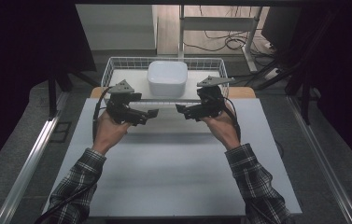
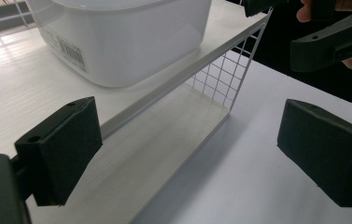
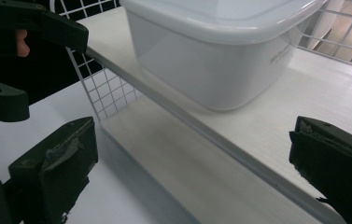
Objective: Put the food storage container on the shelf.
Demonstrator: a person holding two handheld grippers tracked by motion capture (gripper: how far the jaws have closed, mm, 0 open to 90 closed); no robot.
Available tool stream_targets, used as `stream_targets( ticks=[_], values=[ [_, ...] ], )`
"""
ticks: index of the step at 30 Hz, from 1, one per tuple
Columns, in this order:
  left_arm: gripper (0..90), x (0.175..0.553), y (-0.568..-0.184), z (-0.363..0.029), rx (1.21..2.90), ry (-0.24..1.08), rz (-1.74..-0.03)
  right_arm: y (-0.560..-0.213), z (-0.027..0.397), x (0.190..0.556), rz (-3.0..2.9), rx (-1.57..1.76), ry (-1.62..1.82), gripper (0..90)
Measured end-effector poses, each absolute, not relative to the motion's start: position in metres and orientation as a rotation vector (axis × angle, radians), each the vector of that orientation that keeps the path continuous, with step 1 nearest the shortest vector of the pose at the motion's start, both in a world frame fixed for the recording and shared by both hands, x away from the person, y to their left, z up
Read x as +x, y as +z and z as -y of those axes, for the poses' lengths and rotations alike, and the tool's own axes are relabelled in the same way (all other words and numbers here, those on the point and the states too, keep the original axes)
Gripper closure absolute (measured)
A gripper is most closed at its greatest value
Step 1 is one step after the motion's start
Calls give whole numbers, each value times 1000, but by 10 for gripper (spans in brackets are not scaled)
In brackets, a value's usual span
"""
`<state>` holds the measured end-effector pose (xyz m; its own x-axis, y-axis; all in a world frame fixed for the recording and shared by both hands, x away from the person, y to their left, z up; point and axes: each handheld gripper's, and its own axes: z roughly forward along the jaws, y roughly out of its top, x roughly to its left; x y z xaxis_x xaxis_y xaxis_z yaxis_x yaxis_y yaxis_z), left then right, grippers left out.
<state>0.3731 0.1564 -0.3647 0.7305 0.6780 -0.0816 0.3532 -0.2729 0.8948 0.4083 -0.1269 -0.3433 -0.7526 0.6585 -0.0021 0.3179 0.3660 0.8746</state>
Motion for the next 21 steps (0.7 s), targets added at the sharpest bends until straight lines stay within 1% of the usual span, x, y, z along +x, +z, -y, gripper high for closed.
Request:
stream_targets(
  ticks=[15, 21],
  values=[
    [32, 343, -384, -158, 1876, 367, -794, -356, 135, 386, -2310, 815, 1282, 0],
    [28, 332, -393, -157, 1891, 392, -787, -364, 139, 376, -2332, 780, 1274, 0]
  ],
)
